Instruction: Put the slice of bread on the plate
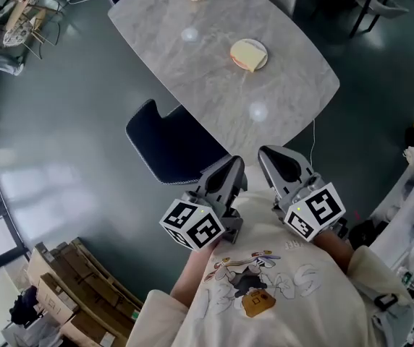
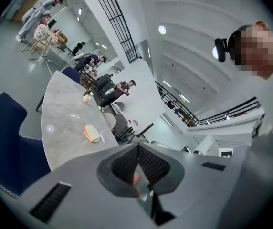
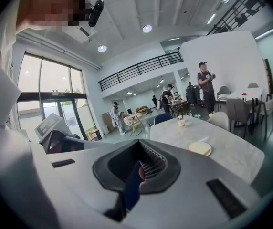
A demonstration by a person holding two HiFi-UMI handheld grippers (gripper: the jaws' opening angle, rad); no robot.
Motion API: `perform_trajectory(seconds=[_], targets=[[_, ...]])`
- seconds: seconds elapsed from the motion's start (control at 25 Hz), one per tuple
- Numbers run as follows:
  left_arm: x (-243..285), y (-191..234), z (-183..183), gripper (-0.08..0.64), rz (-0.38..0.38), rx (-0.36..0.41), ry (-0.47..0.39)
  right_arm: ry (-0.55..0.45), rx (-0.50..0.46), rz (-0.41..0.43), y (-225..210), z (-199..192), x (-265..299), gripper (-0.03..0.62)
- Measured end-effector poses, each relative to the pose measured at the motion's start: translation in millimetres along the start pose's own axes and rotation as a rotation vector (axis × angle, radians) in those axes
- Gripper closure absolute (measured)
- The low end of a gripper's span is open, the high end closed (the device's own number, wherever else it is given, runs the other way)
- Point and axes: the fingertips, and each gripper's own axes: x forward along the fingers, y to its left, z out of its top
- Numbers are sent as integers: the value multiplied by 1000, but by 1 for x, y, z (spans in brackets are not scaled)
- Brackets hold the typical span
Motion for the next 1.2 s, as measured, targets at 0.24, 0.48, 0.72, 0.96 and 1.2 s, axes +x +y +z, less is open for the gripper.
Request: perform_trajectory(seconds=[0.24,0.48,0.72,0.96,1.2], targets=[[-16,-8,-15,549,-42,29,52,-25,-98,-14,44,-13,-14,588],[-32,-7,-17,549,-32,22,49,-16,-84,-18,54,-20,-19,588],[-39,-8,-16,549,-27,30,35,-9,-58,-6,57,-26,-19,588],[-49,-3,-16,549,-15,17,27,4,-43,2,63,-32,-15,588],[-64,2,0,549,-26,21,26,15,-60,10,85,-29,-3,588]])
